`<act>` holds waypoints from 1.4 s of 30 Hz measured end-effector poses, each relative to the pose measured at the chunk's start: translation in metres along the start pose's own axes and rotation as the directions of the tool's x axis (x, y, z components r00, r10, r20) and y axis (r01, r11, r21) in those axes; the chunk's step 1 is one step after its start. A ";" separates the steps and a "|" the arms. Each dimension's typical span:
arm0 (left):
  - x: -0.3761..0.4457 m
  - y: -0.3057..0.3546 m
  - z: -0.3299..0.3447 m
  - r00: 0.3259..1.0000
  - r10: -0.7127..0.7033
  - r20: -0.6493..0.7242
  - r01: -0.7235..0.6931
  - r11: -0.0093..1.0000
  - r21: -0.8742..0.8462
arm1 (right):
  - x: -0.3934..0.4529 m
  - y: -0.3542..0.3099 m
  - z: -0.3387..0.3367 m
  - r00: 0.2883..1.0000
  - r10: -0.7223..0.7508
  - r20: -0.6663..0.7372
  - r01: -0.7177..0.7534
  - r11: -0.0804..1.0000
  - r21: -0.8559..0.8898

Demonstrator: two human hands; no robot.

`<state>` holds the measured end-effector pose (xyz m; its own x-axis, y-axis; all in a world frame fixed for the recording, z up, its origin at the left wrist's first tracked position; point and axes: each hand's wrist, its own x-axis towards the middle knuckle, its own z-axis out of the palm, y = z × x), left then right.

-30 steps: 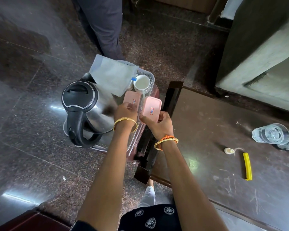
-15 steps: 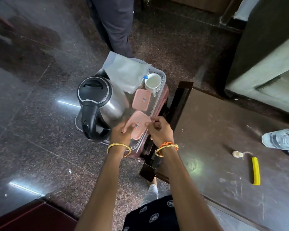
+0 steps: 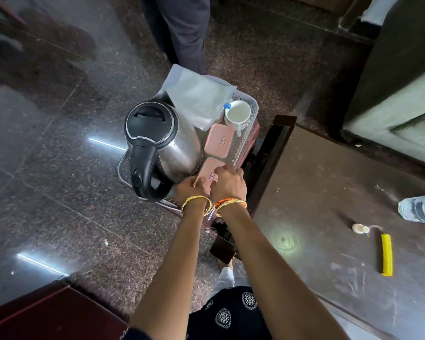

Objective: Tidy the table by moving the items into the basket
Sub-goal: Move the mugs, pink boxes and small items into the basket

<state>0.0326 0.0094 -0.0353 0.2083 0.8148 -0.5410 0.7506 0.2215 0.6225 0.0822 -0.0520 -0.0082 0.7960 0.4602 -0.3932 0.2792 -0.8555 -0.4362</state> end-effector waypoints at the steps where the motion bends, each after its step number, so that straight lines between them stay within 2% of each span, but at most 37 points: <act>1: 0.001 0.002 0.001 1.000 -0.001 -0.004 0.001 0.999 0.035 | 0.000 0.000 0.002 0.999 -0.013 -0.036 0.011 0.999 -0.042; 4: 0.004 0.003 0.006 1.000 0.023 -0.021 -0.019 0.986 0.165 | 0.005 0.001 0.002 0.988 -0.062 -0.143 0.052 0.996 -0.074; 7: 0.008 0.004 0.008 0.999 0.022 -0.031 -0.014 0.971 0.239 | 0.024 -0.003 -0.005 0.975 -0.136 -0.176 0.111 0.984 -0.140; 10: 0.005 0.004 0.009 0.999 0.039 -0.029 -0.029 0.961 0.274 | 0.050 -0.008 -0.013 0.973 -0.227 -0.037 0.209 0.938 -0.276; 12: 0.002 0.003 0.012 0.999 0.026 -0.026 -0.021 0.984 0.179 | 0.060 -0.010 -0.016 0.965 -0.253 0.070 0.260 0.884 -0.388; 14: 0.000 0.003 0.014 1.000 -0.018 -0.025 0.019 0.999 0.048 | 0.064 -0.012 -0.018 0.961 -0.254 0.112 0.276 0.839 -0.468; 18: 0.000 0.001 0.013 1.000 -0.015 -0.007 0.015 1.000 -0.004 | 0.064 -0.013 -0.021 0.961 -0.225 0.160 0.276 0.775 -0.569; 22: 0.004 -0.004 0.013 0.999 -0.001 -0.032 0.000 1.000 -0.005 | 0.067 -0.016 -0.026 0.964 -0.188 0.190 0.264 0.767 -0.584; 28: 0.003 -0.002 0.016 0.986 -0.116 -0.122 0.094 0.981 -0.169 | 0.068 -0.019 -0.028 0.963 -0.151 0.224 0.259 0.749 -0.610; 34: 0.002 -0.003 0.012 0.978 -0.133 -0.162 0.104 0.979 -0.173 | 0.065 -0.019 -0.023 0.955 -0.258 0.145 0.291 0.742 -0.604; 42: -0.005 -0.001 0.010 0.974 -0.079 -0.211 0.055 0.992 -0.118 | 0.061 -0.006 -0.015 0.906 -0.403 0.132 0.398 0.701 -0.592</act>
<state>0.0374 0.0003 -0.0390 0.0116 0.8893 -0.4573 0.6819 0.3275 0.6541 0.1367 -0.0221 -0.0171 0.5374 0.7928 -0.2876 0.8304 -0.5569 0.0166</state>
